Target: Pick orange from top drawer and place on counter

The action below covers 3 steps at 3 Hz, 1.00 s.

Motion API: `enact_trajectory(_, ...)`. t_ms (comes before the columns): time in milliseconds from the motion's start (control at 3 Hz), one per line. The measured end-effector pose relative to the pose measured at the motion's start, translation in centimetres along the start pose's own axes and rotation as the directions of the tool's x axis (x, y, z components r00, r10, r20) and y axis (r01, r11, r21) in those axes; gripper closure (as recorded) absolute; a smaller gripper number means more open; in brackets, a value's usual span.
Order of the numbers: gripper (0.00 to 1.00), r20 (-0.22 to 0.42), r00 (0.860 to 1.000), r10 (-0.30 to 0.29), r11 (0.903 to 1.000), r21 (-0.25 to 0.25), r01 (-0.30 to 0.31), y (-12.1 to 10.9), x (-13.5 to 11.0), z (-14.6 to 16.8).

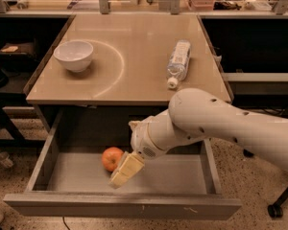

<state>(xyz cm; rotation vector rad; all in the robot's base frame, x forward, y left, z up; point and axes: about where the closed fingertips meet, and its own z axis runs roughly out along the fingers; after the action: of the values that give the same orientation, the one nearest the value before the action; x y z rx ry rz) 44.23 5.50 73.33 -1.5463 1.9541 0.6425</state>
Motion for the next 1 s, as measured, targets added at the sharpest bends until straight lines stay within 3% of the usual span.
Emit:
enact_trajectory(667,0.00,0.012,0.998,-0.056,0.9949,0.085,0.054,-2.6,-0.6,4.1)
enact_trajectory(1000,0.00,0.005,1.000,-0.027,0.9933,0.112,0.027,-4.7,1.4,7.2)
